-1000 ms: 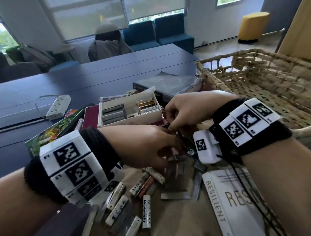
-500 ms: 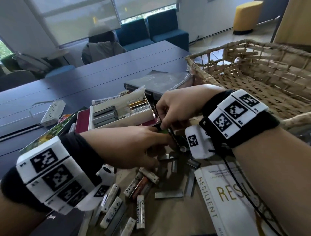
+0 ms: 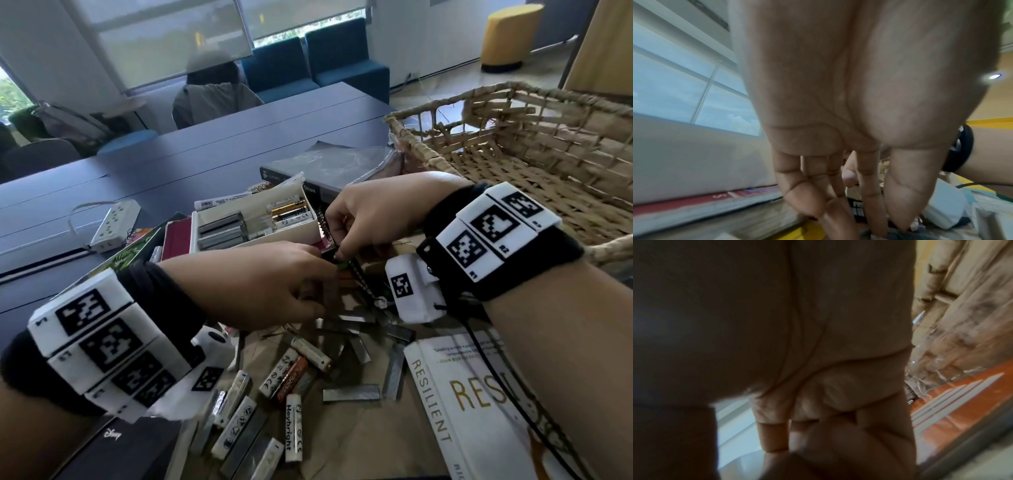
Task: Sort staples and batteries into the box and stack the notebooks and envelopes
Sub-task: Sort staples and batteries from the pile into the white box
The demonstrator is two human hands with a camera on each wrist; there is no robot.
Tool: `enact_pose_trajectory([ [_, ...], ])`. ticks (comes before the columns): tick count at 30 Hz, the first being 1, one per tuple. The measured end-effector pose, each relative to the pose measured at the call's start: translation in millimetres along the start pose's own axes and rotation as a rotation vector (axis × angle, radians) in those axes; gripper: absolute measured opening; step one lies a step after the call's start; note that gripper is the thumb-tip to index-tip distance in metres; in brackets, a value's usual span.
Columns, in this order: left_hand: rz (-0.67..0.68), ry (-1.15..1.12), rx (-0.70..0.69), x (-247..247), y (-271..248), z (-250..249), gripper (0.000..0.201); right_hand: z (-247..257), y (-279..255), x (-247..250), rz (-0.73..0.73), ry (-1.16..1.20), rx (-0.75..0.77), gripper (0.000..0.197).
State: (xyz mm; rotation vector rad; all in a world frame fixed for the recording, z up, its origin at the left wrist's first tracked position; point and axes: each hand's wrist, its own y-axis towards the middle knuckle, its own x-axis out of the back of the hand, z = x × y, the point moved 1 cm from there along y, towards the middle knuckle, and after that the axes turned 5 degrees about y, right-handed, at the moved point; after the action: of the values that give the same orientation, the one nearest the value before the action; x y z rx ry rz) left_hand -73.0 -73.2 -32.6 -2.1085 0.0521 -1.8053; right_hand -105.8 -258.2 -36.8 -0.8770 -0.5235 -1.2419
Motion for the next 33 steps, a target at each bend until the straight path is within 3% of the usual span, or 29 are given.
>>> enact_pose_trajectory([
  [3, -0.024, -0.043, -0.024, -1, 2, -2, 0.023, 0, 1, 0, -0.002, 0.013, -0.002, 0.013],
  [11, 0.096, -0.005, -0.003, -6, 8, -13, 0.050, 0, 1, 0, 0.004, 0.007, -0.012, 0.014],
  [20, 0.089, 0.062, -0.016, -6, -3, -15, 0.029, -1, 2, 0, 0.021, 0.029, -0.015, 0.013],
  [29, 0.040, 0.044, -0.137, -6, 5, -32, 0.069, -10, -7, 10, 0.020, 0.138, -0.003, 0.014],
  [33, 0.042, 0.070, -0.151, -11, 12, -36, 0.072, -16, -8, 13, -0.015, 0.108, -0.011, 0.009],
])
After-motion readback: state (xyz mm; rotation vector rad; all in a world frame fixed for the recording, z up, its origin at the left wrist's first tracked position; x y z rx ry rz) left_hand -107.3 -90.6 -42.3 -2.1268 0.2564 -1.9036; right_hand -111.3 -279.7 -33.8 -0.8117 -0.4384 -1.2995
